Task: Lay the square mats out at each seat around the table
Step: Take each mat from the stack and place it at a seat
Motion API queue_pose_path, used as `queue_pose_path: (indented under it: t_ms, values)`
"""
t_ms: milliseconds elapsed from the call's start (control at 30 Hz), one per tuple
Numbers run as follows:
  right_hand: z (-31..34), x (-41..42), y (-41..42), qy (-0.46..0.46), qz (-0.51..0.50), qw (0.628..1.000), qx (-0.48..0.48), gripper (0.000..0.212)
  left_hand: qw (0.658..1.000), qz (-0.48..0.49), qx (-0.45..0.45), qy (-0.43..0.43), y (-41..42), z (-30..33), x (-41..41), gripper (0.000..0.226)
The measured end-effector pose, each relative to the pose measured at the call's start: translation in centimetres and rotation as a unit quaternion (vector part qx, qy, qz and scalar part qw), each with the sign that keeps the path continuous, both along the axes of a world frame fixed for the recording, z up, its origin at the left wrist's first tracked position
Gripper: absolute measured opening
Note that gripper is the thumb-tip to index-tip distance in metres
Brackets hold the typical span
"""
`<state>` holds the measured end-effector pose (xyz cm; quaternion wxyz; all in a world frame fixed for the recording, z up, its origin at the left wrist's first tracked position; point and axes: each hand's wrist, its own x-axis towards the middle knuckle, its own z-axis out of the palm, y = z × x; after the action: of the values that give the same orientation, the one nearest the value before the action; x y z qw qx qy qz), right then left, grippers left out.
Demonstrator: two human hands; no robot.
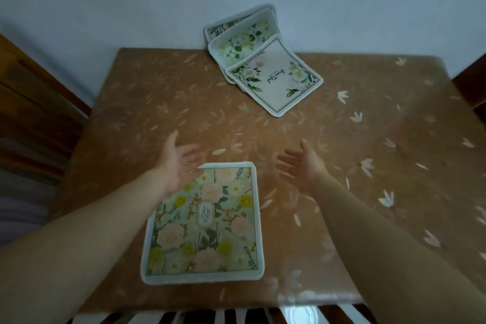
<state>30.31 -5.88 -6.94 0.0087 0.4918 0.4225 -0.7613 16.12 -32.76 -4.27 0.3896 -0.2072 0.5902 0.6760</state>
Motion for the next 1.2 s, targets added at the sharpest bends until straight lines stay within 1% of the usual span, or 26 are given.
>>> queue_pose_path:
  t_ms: [100, 233, 333, 533, 700, 833, 933, 1000, 1067, 1200]
  values:
    - [-1.2, -3.2, 4.1, 0.004, -0.001, 0.999, -0.043, 0.059, 0.999, 0.024, 0.026, -0.011, 4.5, 0.5, -1.9, 0.079]
    - [-2.9, -7.2, 8.3, -0.001, -0.018, 0.994, -0.105, 0.061, 0.998, 0.048, 0.031, -0.018, 8.8, 0.4, -4.4, 0.081]
    - [-4.1, -10.0, 10.5, 0.0, -0.014, 0.992, -0.125, 0.06, 0.997, 0.062, 0.03, -0.017, 11.2, 0.3, -5.7, 0.081]
    - [-6.3, -13.8, 12.1, 0.039, -0.036, 0.98, -0.193, 0.065, 0.996, 0.087, 0.015, -0.009, 13.4, 0.7, -7.5, 0.082]
    - [-7.4, -15.3, 12.9, 0.041, -0.048, 0.972, -0.226, 0.062, 0.995, 0.098, 0.004, -0.01, 14.1, 0.9, -8.2, 0.081]
    - [-7.3, -16.2, 12.9, 0.051, -0.03, 0.975, -0.212, 0.045, 0.995, 0.097, -0.019, -0.004, 14.6, 0.7, -8.0, 0.08]
    - [-7.1, -16.9, 12.6, 0.028, 0.016, 0.986, -0.161, 0.033, 0.995, 0.101, -0.028, -0.004, 14.6, 0.6, -7.3, 0.08]
    - [-7.0, -17.2, 12.3, -0.002, 0.063, 0.991, -0.118, 0.031, 0.994, 0.103, -0.028, -0.005, 14.5, 0.6, -6.8, 0.08]
    - [-6.7, -17.6, 12.4, -0.024, 0.085, 0.991, -0.098, 0.028, 0.995, 0.099, -0.026, -0.002, 14.2, 0.8, -6.4, 0.08]
    - [-5.8, -17.8, 12.9, -0.046, 0.078, 0.989, -0.12, 0.026, 0.994, 0.105, -0.016, 0.006, 13.5, 1.4, -5.9, 0.08]
